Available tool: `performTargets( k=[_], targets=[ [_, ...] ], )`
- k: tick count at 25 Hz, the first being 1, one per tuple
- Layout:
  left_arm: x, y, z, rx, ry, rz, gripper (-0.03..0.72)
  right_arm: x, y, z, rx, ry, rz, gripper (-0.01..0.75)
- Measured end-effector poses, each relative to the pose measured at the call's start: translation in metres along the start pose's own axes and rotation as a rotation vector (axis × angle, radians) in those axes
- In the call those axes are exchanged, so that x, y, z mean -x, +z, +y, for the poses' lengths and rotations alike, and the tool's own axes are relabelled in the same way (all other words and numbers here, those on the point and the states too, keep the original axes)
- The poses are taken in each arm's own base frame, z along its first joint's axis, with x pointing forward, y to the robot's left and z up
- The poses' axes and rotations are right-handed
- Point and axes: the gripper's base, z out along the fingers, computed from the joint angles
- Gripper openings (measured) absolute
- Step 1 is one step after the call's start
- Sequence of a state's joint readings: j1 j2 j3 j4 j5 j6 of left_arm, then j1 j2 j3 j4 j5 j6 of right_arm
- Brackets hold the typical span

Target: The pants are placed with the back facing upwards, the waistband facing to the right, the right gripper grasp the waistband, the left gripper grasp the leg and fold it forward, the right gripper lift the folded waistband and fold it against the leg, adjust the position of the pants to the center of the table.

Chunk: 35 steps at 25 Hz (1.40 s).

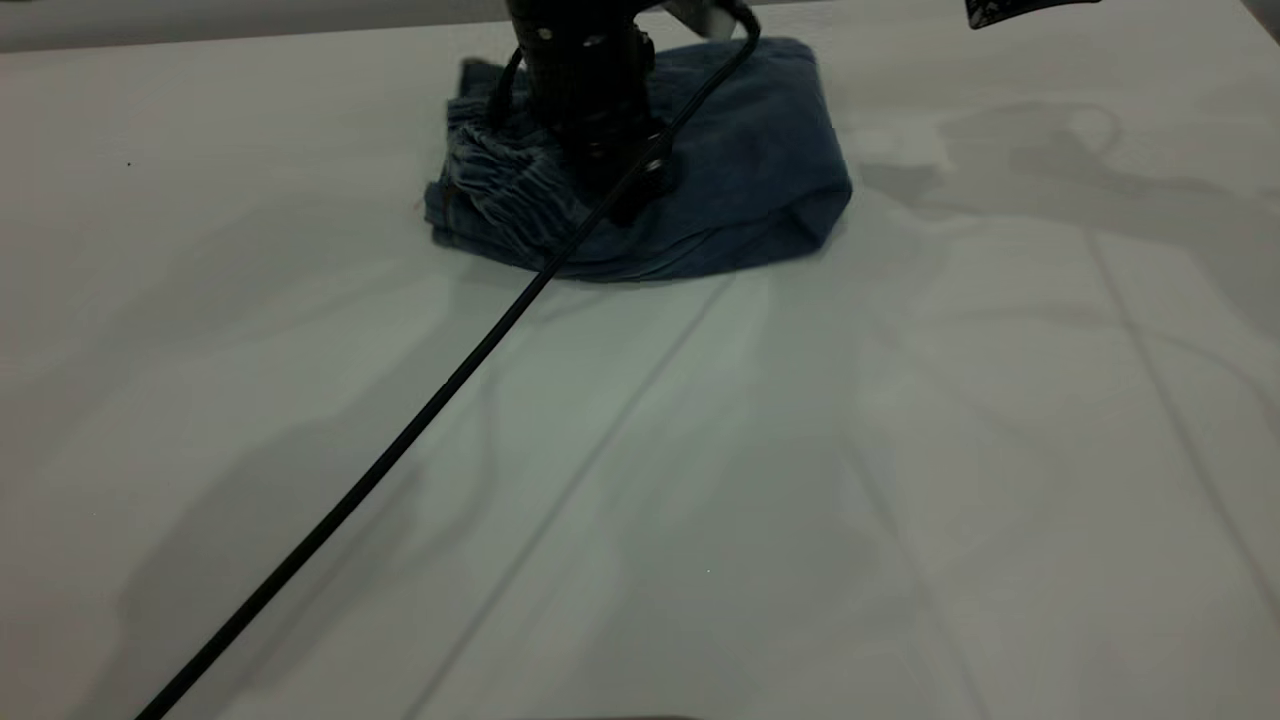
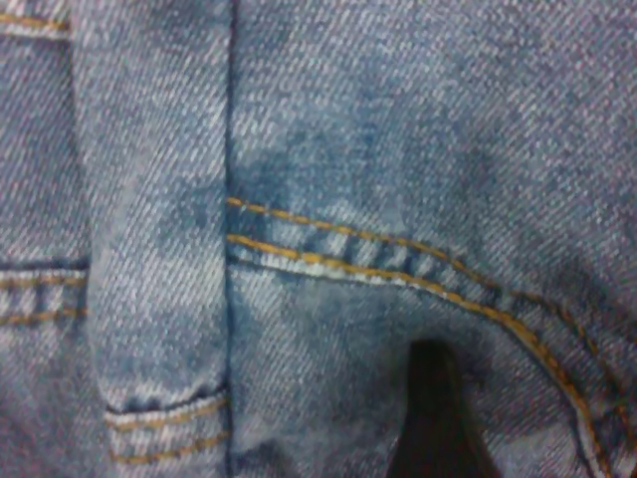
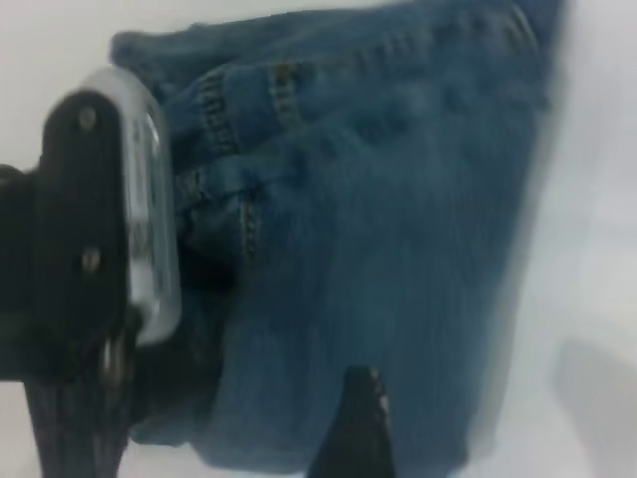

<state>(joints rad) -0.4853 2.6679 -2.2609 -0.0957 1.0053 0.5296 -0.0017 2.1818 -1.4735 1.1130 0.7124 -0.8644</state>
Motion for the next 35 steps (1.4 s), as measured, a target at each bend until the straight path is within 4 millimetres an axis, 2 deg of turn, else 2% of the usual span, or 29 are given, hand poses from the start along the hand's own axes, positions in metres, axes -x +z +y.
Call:
performTargets(
  k=[6, 8, 10, 13, 15, 18, 22, 25, 28, 32, 35],
  targets=[
    [0.002, -0.005, 0.0, 0.001, -0.073, -0.003, 0.44, 0.003, -0.01, -0.006, 0.01, 0.012, -0.004, 0.58],
    [0.003, -0.017, -0.001, -0.002, -0.076, 0.0, 0.44, 0.007, -0.02, -0.005, 0.012, 0.007, -0.021, 0.58],
    [0.007, -0.038, -0.001, 0.0, -0.073, -0.009, 0.44, 0.014, -0.035, -0.002, 0.015, -0.005, -0.048, 0.58],
    [0.016, -0.084, -0.002, 0.02, -0.066, -0.055, 0.44, 0.027, -0.063, 0.008, 0.031, -0.04, -0.089, 0.58],
    [0.018, -0.116, -0.002, 0.041, -0.056, -0.074, 0.44, 0.035, -0.087, 0.022, 0.043, -0.077, -0.123, 0.58],
    [0.019, -0.154, -0.001, 0.096, -0.042, -0.097, 0.44, 0.042, -0.122, 0.048, 0.048, -0.147, -0.17, 0.58],
    [0.017, -0.199, 0.003, 0.214, -0.066, -0.138, 0.44, 0.041, -0.174, 0.091, 0.042, -0.224, -0.206, 0.58],
    [0.014, -0.236, 0.004, 0.294, -0.131, -0.185, 0.44, 0.031, -0.214, 0.123, 0.043, -0.26, -0.216, 0.58],
    [0.009, -0.275, 0.001, 0.342, -0.194, -0.256, 0.44, 0.013, -0.256, 0.155, 0.014, -0.306, -0.221, 0.58],
    [-0.004, -0.345, -0.012, 0.383, -0.251, -0.394, 0.44, -0.017, -0.303, 0.186, -0.064, -0.334, -0.225, 0.58],
    [-0.028, -0.401, -0.03, 0.408, -0.26, -0.49, 0.44, -0.046, -0.337, 0.207, -0.123, -0.328, -0.229, 0.58]
  ],
)
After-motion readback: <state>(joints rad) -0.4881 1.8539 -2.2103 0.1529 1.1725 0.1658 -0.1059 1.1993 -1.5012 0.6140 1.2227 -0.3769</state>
